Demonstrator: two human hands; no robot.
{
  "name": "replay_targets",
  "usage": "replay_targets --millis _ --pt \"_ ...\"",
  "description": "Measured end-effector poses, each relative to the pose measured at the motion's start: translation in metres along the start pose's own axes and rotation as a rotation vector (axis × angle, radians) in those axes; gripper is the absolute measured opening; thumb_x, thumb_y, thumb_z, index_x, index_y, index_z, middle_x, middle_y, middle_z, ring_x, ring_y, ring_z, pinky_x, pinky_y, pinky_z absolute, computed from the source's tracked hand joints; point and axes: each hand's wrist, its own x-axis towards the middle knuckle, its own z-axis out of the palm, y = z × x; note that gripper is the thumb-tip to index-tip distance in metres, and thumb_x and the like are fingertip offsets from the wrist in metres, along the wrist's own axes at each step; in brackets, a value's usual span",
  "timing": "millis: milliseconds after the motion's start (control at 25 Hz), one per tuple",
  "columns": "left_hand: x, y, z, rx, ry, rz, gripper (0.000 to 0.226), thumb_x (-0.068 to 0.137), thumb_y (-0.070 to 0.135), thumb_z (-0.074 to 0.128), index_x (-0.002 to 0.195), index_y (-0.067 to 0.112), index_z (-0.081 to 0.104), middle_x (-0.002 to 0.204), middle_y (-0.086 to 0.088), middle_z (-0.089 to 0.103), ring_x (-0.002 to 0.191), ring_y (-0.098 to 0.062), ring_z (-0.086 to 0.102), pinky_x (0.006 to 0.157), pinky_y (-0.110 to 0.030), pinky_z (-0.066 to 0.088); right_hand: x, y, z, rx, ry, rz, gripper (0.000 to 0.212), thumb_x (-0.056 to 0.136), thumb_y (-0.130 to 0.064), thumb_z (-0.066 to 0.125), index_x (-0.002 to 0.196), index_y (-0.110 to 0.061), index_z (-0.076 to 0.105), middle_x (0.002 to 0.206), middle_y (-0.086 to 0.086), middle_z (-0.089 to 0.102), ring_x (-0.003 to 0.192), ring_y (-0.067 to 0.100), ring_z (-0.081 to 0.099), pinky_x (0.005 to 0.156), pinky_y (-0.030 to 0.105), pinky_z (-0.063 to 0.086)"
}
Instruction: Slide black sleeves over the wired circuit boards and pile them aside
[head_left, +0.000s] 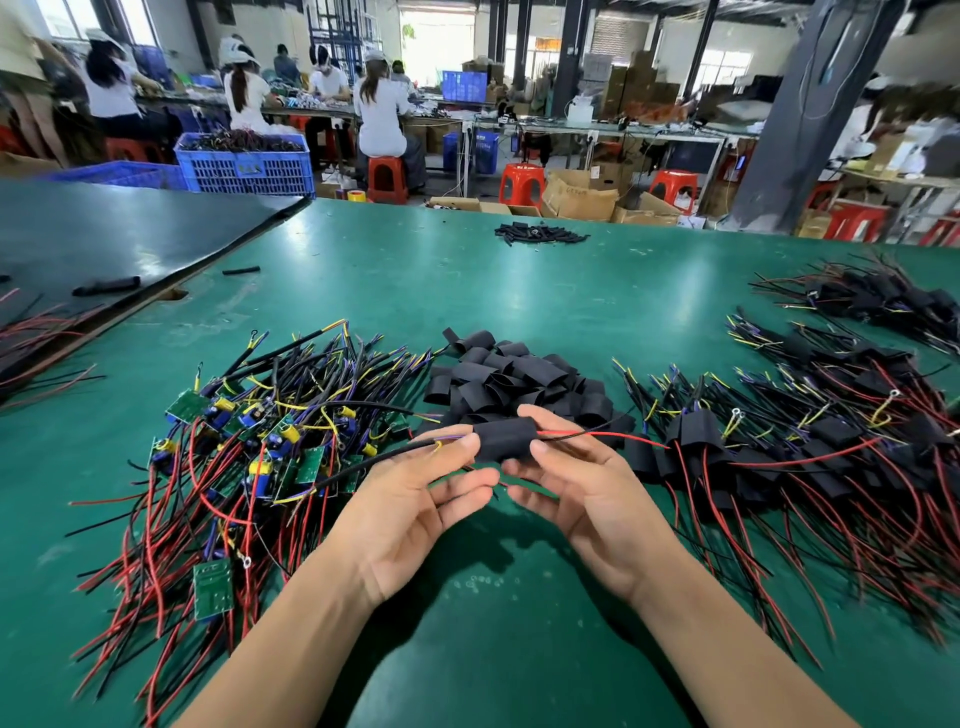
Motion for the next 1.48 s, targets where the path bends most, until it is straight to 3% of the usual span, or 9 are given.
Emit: replay_targets --millis 200,360,520,640,800,960,1200,1360,1480 --pt "-0.003 -0.001 0.0 0.126 -0.161 0.125 0.027 0.063 -0.004 0.083 0.087 0.009 0.078 0.078 -0.014 0.07 0.07 -0.023 0.071 0.066 -0.026 0.058 -0.001 -0.007 0.002 -0.087 0.016 0.349 0.046 0.083 -0.053 0.065 0.093 -0.008 0.07 0.072 0.006 0.064 0.05 0.013 0.052 0.044 0.022 0.045" --pt "0.0 0.004 -0.005 0.086 -0.214 0.11 0.03 0.07 0.004 0.073 0.098 0.011 0.078 0.069 -0.006 0.062 0.061 -0.013 0.059 0.057 -0.021 0.049 -0.008 -0.018 0.0 0.105 -0.15 0.526 0.03 0.074 -0.028 0.072 0.084 0.0 0.074 0.073 0.007 0.064 0.047 0.01 0.051 0.042 0.019 0.046" --pt "-0.001 0.002 -0.006 0.142 -0.249 0.056 0.044 0.063 0.016 0.09 0.105 0.016 0.076 0.08 -0.002 0.067 0.064 -0.011 0.061 0.058 -0.021 0.049 -0.01 -0.022 -0.003 0.263 -0.256 0.391 0.024 0.065 -0.017 0.086 0.075 -0.005 0.069 0.069 0.003 0.058 0.047 0.009 0.046 0.041 0.02 0.042" --pt "0.0 -0.007 0.0 0.315 -0.103 0.072 0.03 0.071 0.006 0.081 0.1 0.01 0.074 0.084 -0.008 0.07 0.059 -0.013 0.06 0.053 -0.02 0.048 -0.01 -0.03 -0.006 0.42 -0.317 0.222 0.022 0.075 -0.019 0.08 0.075 -0.007 0.062 0.067 0.0 0.051 0.051 0.009 0.042 0.045 0.02 0.037" --pt "0.003 -0.008 -0.001 0.244 0.039 0.057 0.017 0.077 -0.001 0.072 0.093 0.003 0.072 0.079 -0.013 0.069 0.053 -0.017 0.058 0.048 -0.023 0.05 -0.009 -0.035 -0.005 0.59 -0.063 0.042 0.013 0.08 -0.021 0.067 0.084 -0.009 0.062 0.078 0.001 0.061 0.052 0.01 0.048 0.048 0.02 0.044" --pt "0.004 -0.007 -0.004 0.239 0.07 0.052 0.012 0.089 0.001 0.066 0.1 0.0 0.069 0.081 -0.012 0.07 0.055 -0.018 0.057 0.051 -0.024 0.049 -0.01 -0.029 0.005 0.527 -0.027 0.02 0.018 0.081 -0.02 0.065 0.079 -0.007 0.078 0.092 -0.003 0.072 0.053 0.006 0.053 0.052 0.018 0.048" --pt "0.007 -0.008 -0.005 0.244 0.069 0.046 0.012 0.091 0.002 0.064 0.102 -0.001 0.069 0.081 -0.012 0.07 0.055 -0.017 0.057 0.051 -0.023 0.05 -0.002 -0.029 -0.008 0.587 0.331 -0.122 0.04 0.088 -0.025 0.065 0.126 -0.013 0.063 0.081 -0.011 0.074 0.051 0.001 0.059 0.047 0.015 0.046" --pt "0.008 -0.011 -0.005 0.276 0.059 0.056 0.008 0.092 0.002 0.063 0.097 0.0 0.069 0.079 -0.012 0.069 0.054 -0.018 0.057 0.052 -0.023 0.051 -0.001 -0.017 -0.018 0.593 0.519 -0.076 0.038 0.097 -0.052 0.052 0.102 -0.014 0.056 0.104 0.004 0.078 0.053 0.011 0.066 0.049 0.018 0.05" --pt "0.009 -0.013 -0.006 0.361 0.057 0.077 0.007 0.092 0.001 0.064 0.096 0.001 0.07 0.08 -0.013 0.07 0.051 -0.017 0.055 0.048 -0.022 0.047 0.002 -0.011 -0.019 0.603 0.472 -0.016 0.049 0.101 -0.054 0.04 0.113 -0.011 0.059 0.111 0.006 0.076 0.059 0.013 0.07 0.055 0.023 0.05"
